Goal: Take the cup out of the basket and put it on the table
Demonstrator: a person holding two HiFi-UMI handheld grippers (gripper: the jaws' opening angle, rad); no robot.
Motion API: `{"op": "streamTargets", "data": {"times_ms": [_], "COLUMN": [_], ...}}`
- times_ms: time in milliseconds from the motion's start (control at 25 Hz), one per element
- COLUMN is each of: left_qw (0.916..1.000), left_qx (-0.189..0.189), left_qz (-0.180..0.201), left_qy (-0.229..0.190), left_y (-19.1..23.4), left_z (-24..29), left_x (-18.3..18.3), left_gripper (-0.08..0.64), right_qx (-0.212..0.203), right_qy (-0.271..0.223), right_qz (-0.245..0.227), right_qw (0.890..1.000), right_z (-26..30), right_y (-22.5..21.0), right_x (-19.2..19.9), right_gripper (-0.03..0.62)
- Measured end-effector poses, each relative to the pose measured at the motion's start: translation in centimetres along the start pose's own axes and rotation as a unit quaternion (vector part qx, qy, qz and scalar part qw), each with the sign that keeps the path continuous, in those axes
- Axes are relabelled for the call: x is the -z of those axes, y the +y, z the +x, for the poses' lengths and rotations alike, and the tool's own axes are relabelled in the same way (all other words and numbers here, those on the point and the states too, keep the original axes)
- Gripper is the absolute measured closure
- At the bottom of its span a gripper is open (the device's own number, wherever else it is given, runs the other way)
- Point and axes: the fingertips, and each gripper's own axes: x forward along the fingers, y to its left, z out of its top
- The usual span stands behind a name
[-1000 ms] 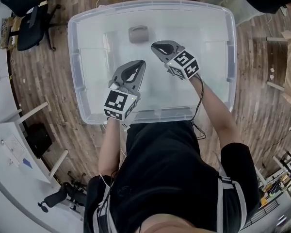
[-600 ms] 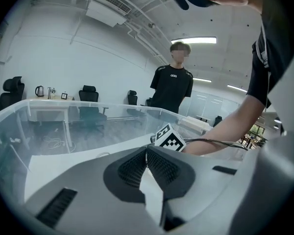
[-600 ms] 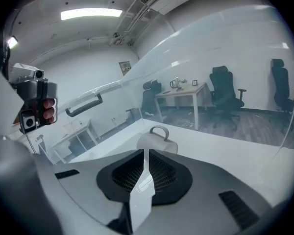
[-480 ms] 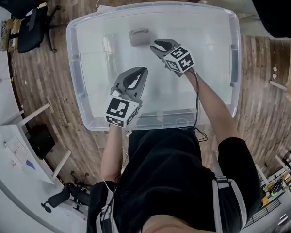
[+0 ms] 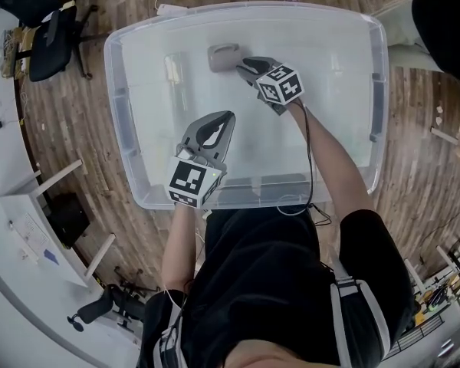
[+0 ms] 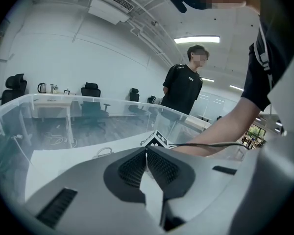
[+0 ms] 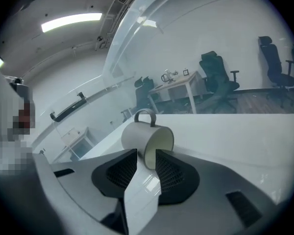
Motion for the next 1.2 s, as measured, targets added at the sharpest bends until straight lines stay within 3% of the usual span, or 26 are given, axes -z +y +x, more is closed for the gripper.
{"op": "streamTargets", "data": {"times_ms": [360,680,1200], "left_qw": [1.0,0.9999,0.9999], "left_qx": [-0.004,-0.008,-0.008], "left_qz": [0.003,0.005,0.006], "left_qy": [0.005,0.007,0.002], "left_y": [0.5,0.6,0.5], "left_z": [-0.2,-0.3,-0.6], "left_x": [0.7,0.9,0.7], "left_gripper": [0.541,0.541,0.541], "right_qx": [-0.043,-0.048,-0.07], "right_qy": [-0.002,0.002,0.013], "right_qz": [0.001,-0.018,-0.058], "right_qw": [0.999,0.999,0.996], "right_z": [2.1,3.2,2.7], "right_y": [1.1,2.0,5.5], "right_x": [-0.7,-1.0,-1.0], "right_gripper": [0.465,0.466,0.558]}}
